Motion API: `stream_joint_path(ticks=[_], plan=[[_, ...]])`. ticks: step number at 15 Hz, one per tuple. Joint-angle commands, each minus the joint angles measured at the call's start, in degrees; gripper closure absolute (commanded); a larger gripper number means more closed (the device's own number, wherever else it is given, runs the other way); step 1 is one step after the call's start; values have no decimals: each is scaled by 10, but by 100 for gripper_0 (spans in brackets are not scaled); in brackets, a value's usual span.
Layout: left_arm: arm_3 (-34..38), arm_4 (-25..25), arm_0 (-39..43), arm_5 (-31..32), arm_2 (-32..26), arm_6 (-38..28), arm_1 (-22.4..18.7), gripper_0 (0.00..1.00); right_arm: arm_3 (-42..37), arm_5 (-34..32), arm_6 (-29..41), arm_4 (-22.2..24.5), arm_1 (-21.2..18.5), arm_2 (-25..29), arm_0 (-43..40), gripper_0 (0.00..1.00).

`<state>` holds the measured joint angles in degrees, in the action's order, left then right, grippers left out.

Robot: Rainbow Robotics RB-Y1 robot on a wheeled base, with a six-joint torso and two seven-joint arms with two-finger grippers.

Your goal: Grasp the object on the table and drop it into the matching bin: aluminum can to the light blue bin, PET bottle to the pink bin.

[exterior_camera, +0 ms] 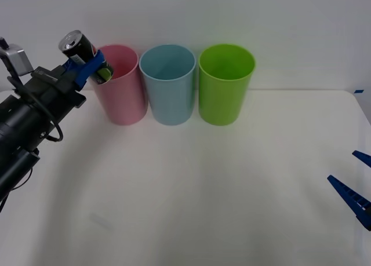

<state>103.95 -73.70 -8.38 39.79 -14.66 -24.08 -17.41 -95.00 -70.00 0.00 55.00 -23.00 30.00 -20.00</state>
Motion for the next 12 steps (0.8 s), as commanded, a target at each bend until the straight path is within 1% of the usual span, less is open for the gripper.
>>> stream_joint_path(ticks=[1,9,12], plan=[[-54,-23,-61,-1,12,3,0,100,0,0,0,0,0,0,0,0],[-192,-85,-209,-11,42,9,3,100,0,0,0,0,0,0,0,0],[-245,-122,-258,-15,42,13,25,100,0,0,0,0,0,0,0,0]])
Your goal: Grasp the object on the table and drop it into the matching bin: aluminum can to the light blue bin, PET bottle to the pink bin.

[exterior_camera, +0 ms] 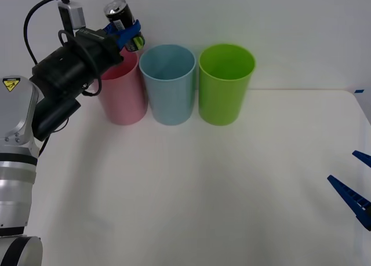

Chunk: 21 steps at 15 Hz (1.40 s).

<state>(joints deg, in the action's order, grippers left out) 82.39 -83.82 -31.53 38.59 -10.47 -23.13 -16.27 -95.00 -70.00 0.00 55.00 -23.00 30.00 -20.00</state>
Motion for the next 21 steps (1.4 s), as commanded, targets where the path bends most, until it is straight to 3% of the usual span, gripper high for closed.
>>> stream_joint_path(ticks=[1,11,21], plan=[[-36,-34,-36,-6,0,5,19,100,0,0,0,0,0,0,0,0],[-57,-171,-93,-33,-24,7,100,99,0,0,0,0,0,0,0,0],[-65,-188,-105,-37,-23,6,101,94,0,0,0,0,0,0,0,0]])
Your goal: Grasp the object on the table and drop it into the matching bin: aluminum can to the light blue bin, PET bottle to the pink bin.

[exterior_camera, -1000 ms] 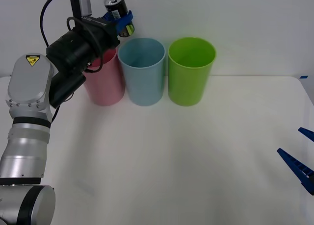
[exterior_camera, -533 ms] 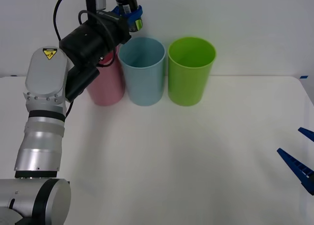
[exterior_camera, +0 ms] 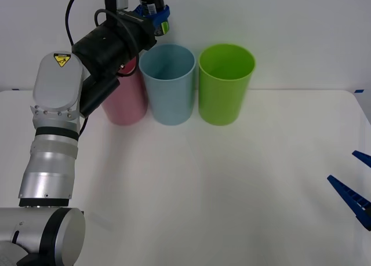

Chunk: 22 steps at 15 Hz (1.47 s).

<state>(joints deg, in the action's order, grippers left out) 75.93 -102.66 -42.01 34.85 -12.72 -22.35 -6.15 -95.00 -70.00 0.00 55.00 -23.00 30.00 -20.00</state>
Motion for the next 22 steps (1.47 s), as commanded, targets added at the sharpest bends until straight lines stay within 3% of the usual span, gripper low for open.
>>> stream_joint_path(ticks=[1,3,14,22], plan=[[0,0,0,0,0,-2,0,88,0,0,0,0,0,0,0,0],[0,4,1,0,0,-4,0,0,0,0,0,0,0,0,0,0],[0,43,16,14,0,0,-2,0,0,0,0,0,0,0,0,0],[19,171,76,38,14,28,-58,0,0,0,0,0,0,0,0,0]])
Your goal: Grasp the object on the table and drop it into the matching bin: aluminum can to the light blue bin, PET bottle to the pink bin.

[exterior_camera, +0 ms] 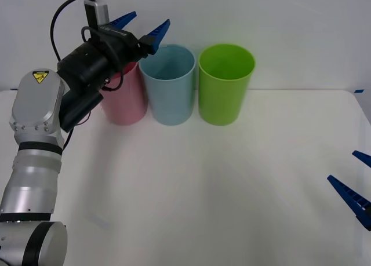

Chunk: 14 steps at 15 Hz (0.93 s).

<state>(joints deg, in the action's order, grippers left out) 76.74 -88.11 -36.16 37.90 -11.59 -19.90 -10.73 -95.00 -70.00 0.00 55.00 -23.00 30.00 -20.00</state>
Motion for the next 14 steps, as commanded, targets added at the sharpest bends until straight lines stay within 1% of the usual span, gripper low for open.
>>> stream_joint_path(ticks=[1,7,10,14], plan=[[17,41,29,12,3,5,-19,0,0,0,0,0,0,0,0,0],[74,139,114,27,3,8,-87,0,0,0,0,0,0,0,0,0],[102,196,166,38,-4,14,-129,0,0,0,0,0,0,0,0,0],[130,240,222,60,-33,15,-156,0,0,0,0,0,0,0,0,0]])
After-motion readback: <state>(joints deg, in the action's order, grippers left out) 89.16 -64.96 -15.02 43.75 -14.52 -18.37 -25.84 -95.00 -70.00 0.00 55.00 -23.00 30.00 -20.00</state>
